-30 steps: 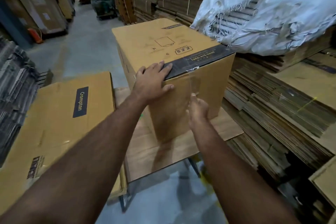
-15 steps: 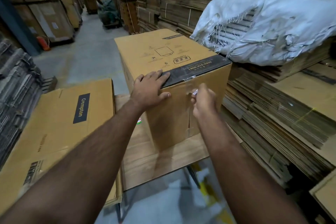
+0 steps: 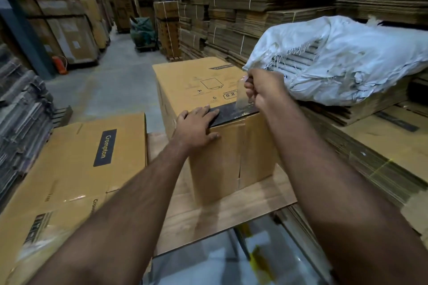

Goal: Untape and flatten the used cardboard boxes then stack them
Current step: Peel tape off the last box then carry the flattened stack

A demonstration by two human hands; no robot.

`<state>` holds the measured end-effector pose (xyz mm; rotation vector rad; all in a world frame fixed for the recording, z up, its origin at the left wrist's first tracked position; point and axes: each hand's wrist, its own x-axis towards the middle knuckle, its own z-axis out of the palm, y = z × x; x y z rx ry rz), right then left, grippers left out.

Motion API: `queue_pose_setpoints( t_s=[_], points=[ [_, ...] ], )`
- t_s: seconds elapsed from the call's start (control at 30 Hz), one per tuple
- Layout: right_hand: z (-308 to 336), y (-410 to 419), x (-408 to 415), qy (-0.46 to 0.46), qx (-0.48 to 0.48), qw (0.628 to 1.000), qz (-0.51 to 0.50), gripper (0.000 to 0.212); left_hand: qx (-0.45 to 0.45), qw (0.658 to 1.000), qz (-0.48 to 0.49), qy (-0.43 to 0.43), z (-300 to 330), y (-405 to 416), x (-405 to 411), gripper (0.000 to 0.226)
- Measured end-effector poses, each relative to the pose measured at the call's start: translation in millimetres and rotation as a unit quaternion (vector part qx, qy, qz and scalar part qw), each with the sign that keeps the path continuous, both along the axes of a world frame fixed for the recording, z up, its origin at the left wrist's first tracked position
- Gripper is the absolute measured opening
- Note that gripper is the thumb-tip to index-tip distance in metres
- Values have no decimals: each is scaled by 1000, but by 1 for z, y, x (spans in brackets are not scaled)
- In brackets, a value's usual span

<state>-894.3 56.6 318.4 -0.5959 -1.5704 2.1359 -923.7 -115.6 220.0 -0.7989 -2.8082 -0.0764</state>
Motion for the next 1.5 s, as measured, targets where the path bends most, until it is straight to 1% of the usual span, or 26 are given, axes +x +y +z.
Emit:
queue_pose_setpoints(
  t_s=[0.17, 0.23, 0.33, 0.43, 0.53, 0.67, 0.73, 0.8, 0.83, 0.9, 0.93, 0.97, 1.0, 1.07, 1.13, 1.17, 1.23, 1.33, 1.43, 1.5],
  points=[
    [2, 2, -28, -24, 11, 999, 20, 20, 3, 1000, 3, -12, 3, 1, 1, 75],
    [1, 5, -37, -32, 22, 999, 27, 17, 10, 1000, 5, -11, 2, 2, 1, 75],
    [5, 7, -51, -60, 78, 993, 63, 5, -4, 1000, 5, 6, 1, 3, 4, 80],
    [2, 4, -72, -92, 150, 978, 113, 15, -48, 999, -12, 17, 1, 4, 8, 81],
    [-6, -6, -91, -90, 167, 971, 146, 11, -60, 998, -11, 7, 3, 3, 8, 76],
    [-27, -7, -104, -52, 204, 964, 160, 9, -34, 999, -12, 16, -2, 0, 0, 77],
    [-32, 5, -98, -13, 238, 965, 106, 12, -11, 1000, -11, 17, -4, -1, -3, 78],
    [-35, 27, -86, 4, 290, 957, -11, 16, 9, 1000, -7, 17, -6, 1, -5, 78],
    [-40, 40, -80, -11, 331, 940, -81, 18, 14, 1000, -6, 15, -7, 2, -6, 77],
    [-53, 64, -66, -80, 419, 884, -193, 20, 17, 1000, -6, 13, -9, 1, -9, 73],
    [-60, 75, -60, -124, 450, 856, -223, 25, 17, 1000, -7, 13, -9, 0, -11, 73],
    [-69, 86, -53, -168, 459, 840, -234, 32, 16, 1000, -8, 10, -8, 0, -12, 75],
    [-77, 94, -47, -206, 446, 842, -225, 41, 19, 1000, -9, 6, -7, -1, -11, 77],
    [-96, 111, -37, -238, 375, 883, -150, 57, 37, 999, 15, -4, -5, 0, -7, 78],
    [-108, 119, -33, -220, 305, 925, -53, 70, 69, 994, 85, -16, -5, 2, 1, 79],
    [-111, 120, -31, -205, 294, 933, -28, 73, 91, 987, 127, -23, -5, 3, 5, 83],
    [-111, 120, -31, -183, 303, 935, -22, 73, 145, 970, 186, -55, -4, -1, 10, 94],
    [-98, 112, -31, -159, 330, 930, -17, 67, 197, 955, 193, -109, -4, -15, 7, 106],
    [-75, 94, -33, -130, 361, 923, -19, 64, 266, 943, 183, -85, -14, -33, 8, 112],
    [-52, 74, -34, -105, 407, 907, -35, 59, 312, 930, 182, -73, -28, -42, 16, 113]
  ],
)
